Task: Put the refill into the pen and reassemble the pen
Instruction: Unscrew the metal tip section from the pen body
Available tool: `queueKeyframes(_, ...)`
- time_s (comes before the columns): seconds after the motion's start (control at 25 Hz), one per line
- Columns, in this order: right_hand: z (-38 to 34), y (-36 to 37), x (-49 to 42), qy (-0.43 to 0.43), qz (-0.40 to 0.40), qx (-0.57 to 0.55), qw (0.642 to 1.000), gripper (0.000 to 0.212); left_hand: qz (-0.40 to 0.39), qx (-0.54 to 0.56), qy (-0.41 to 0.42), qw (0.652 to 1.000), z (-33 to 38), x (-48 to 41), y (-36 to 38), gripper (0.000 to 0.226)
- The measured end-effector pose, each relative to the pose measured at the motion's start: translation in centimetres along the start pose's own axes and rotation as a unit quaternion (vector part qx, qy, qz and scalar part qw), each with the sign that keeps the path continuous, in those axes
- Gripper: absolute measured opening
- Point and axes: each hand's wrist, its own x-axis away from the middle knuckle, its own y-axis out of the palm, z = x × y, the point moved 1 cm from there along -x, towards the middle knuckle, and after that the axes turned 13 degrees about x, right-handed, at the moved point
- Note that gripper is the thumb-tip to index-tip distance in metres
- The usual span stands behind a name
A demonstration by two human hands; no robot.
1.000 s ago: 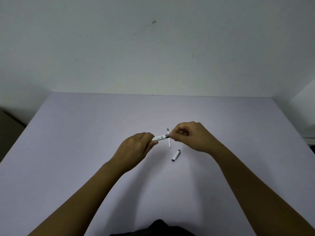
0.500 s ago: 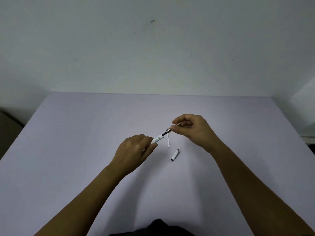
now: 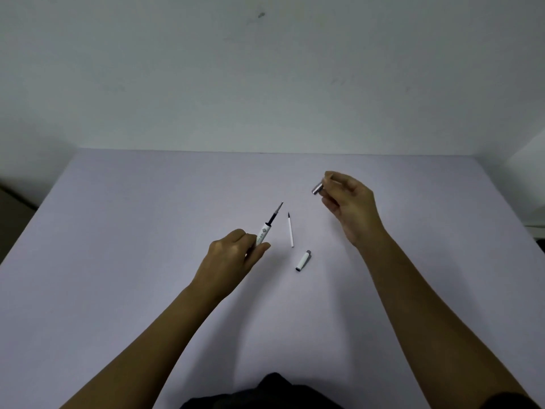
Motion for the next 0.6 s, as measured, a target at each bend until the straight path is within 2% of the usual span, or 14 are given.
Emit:
queueKeyframes(0.12,7.8,-1.2,-1.0,0.122,0.040,0.081,0.988,0.029,0.001,0.008,-0.014,1.000,-1.0,-0.5,0.6,0.026)
queueKeyframes(0.2,12.7,-2.1,-0.9,0.171,0.080,0.170,0.967,0.030,-0.006,0.008,-0.016,1.000,-1.4,-0.7,1.0,0.025)
queueKeyframes(0.32,16.2,-2.9,-0.4,0.191,0.110,0.313,0.924,0.027,-0.008,0.002,-0.012,1.000,-1.4,-0.7,0.5,0.024)
queueKeyframes(0.4,17.3,-2.6,-0.8,0.195,0.107,0.371,0.901,0.025,-0.007,0.001,-0.021,1.000,-1.9,-1.2,0.5,0.024)
queueKeyframes(0.6,18.3,-1.4,-1.5,0.168,0.079,0.426,0.886,0.025,-0.016,0.003,-0.028,0.999,-2.3,-2.1,1.1,0.025)
